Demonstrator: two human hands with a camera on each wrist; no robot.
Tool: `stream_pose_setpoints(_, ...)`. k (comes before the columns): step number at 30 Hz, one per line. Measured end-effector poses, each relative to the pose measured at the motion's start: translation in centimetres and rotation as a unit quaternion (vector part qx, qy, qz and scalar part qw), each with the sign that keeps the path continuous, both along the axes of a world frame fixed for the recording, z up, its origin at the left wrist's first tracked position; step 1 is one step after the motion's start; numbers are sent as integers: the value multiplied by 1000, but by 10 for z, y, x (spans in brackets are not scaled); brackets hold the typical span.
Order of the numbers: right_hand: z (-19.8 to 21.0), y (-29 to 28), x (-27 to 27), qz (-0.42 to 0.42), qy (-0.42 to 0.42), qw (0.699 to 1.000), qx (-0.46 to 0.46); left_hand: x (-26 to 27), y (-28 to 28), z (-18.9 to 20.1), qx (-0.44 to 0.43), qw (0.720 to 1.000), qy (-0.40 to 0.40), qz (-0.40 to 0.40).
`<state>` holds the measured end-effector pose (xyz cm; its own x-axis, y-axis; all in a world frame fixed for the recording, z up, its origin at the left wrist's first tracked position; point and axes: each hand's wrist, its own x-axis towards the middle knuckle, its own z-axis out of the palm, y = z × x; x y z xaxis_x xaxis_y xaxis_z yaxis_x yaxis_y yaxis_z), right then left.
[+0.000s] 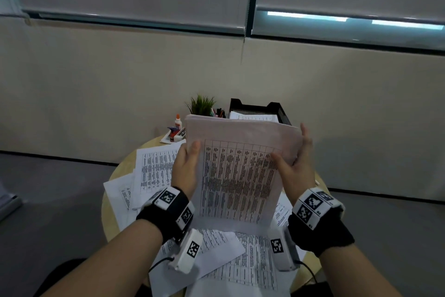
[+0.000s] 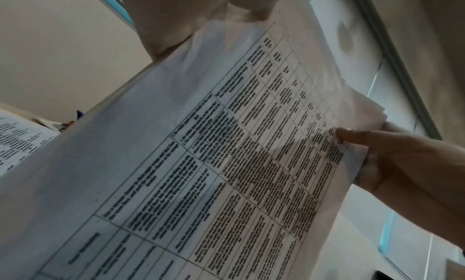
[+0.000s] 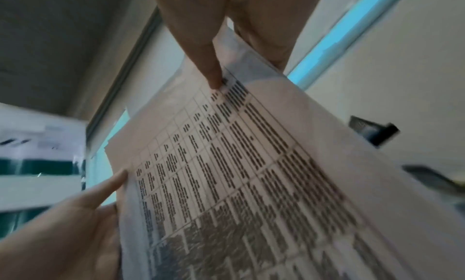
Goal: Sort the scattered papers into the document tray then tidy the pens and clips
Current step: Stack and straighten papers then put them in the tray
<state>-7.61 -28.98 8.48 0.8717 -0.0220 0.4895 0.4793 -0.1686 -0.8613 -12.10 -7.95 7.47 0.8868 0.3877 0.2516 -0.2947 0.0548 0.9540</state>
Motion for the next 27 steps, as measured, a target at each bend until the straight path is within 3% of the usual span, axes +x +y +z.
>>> stream_pose_setpoints(4,18,-4,-1,-35,-147,977,-148,1,2,-1,9,1000,-8,8)
stream_pose_setpoints(6,23,-6,1,-43,-179,962,-204,4,5,-6,7,1000,-18,17)
stream_pose_setpoints(10,22,-9,2,-47,-178,971,-153,6,7,-6,1,999,-34,18)
stream_pose_setpoints(12,20,-10,0,-45,-139,983,-110,4,7,-4,-11,999,-29,16)
stream_pose_setpoints(14,18,-11,-4,-3,-40,999,-24,4,9,-5,-26,999,-11,19)
stream_pose_setpoints(16,9,-11,-5,80,83,990,76,6,13,-7,-39,999,6,25)
stream_pose_setpoints(20,-37,-6,-3,101,224,969,29,6,16,-18,-21,998,56,-13)
stream_pose_setpoints(23,-63,3,-2,104,252,962,30,3,13,-32,-10,993,109,-39)
stream_pose_setpoints(27,-56,6,7,87,236,965,73,12,16,-30,-53,991,118,-25)
